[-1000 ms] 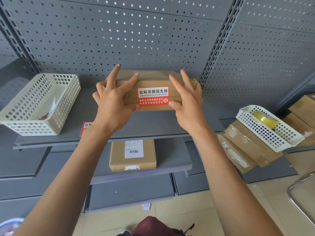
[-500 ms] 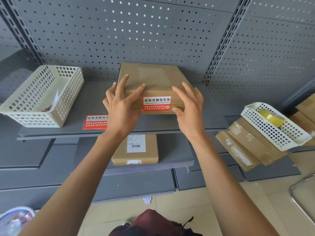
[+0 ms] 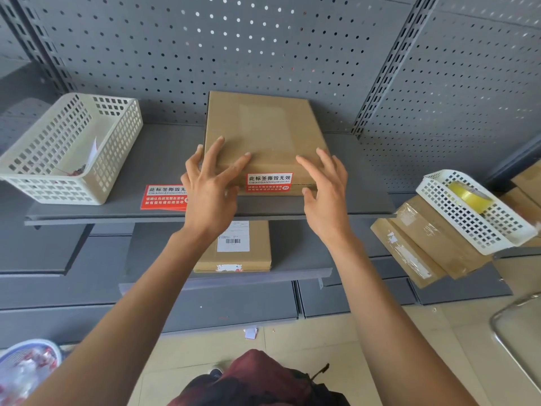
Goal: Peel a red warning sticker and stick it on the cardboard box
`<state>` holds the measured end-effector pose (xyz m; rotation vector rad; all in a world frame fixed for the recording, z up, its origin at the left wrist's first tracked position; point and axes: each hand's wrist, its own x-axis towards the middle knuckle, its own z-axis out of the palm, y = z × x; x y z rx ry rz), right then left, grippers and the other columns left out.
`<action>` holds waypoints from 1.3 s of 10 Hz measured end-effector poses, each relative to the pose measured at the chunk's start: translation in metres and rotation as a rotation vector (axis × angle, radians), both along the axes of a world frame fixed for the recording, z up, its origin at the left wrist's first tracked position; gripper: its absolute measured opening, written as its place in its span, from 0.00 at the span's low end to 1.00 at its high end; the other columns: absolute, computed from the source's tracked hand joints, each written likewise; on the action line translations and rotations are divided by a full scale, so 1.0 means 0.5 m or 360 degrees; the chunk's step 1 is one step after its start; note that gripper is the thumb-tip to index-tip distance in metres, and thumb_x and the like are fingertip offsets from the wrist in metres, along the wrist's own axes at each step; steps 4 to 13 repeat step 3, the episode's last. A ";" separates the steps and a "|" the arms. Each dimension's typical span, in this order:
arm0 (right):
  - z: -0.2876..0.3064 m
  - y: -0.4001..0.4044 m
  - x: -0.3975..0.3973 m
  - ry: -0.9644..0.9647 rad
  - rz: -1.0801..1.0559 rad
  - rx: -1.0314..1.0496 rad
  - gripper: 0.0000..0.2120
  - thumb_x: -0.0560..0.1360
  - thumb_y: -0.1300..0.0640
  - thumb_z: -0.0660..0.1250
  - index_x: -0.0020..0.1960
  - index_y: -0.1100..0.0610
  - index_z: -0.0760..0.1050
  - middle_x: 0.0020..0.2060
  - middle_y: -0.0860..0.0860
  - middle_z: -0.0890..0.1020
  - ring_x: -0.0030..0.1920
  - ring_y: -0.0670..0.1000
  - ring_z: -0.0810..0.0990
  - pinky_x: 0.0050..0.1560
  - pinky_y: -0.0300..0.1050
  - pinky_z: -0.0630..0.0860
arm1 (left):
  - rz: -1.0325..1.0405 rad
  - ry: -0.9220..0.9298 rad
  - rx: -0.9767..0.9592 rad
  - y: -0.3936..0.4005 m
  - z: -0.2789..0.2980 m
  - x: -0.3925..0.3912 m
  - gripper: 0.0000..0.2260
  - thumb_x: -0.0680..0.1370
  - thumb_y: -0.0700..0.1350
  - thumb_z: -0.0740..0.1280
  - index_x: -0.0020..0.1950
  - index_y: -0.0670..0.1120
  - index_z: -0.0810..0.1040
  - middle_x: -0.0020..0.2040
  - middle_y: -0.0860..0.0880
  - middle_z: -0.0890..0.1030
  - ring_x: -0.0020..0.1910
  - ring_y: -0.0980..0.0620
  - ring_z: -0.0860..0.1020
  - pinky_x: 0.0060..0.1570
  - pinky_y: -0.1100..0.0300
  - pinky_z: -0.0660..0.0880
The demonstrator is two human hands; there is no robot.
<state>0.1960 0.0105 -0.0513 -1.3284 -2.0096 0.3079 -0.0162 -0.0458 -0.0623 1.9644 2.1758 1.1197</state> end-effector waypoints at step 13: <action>0.066 -0.007 0.052 0.0102 0.0148 -0.0144 0.23 0.81 0.60 0.64 0.74 0.48 0.71 0.78 0.51 0.66 0.80 0.54 0.59 0.78 0.56 0.60 | -0.0024 -0.0097 -0.0031 -0.010 0.016 -0.004 0.22 0.78 0.48 0.62 0.73 0.59 0.75 0.79 0.48 0.64 0.78 0.37 0.57 0.67 0.36 0.63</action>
